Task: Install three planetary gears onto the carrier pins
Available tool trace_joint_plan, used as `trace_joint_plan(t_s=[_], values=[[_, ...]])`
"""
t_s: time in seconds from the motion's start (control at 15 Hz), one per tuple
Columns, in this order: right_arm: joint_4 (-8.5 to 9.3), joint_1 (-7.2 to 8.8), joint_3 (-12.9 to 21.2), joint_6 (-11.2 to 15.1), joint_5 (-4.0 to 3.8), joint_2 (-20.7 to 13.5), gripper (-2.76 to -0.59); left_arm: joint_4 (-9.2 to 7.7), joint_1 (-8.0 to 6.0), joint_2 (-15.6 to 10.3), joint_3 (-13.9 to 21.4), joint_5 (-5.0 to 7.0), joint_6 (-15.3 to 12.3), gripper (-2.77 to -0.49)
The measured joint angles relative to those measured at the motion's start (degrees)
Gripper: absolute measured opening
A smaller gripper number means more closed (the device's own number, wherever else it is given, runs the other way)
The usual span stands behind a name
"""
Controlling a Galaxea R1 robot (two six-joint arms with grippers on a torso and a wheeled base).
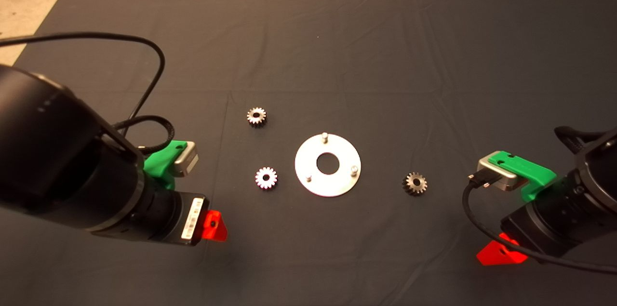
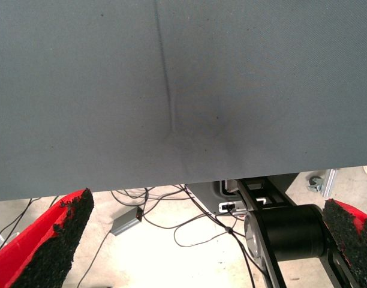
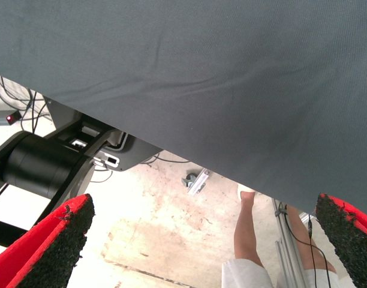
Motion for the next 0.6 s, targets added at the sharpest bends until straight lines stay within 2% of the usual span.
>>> trace_joint_plan(t_s=[0.4,0.47,0.6], values=[[-0.01,0.0,0.0,0.0,-0.01,0.16,-0.6,-0.02,0.0,0.0,-0.55,0.0,0.48,-0.49],[-0.02,0.0,0.0,0.0,-0.02,0.15,-0.6,0.0,0.0,0.0,-1.34,0.0,1.08,-0.49],[-0.02,0.0,0.0,0.0,0.0,0.15,-0.6,0.1,0.0,0.0,-4.99,0.0,4.53,-0.49]])
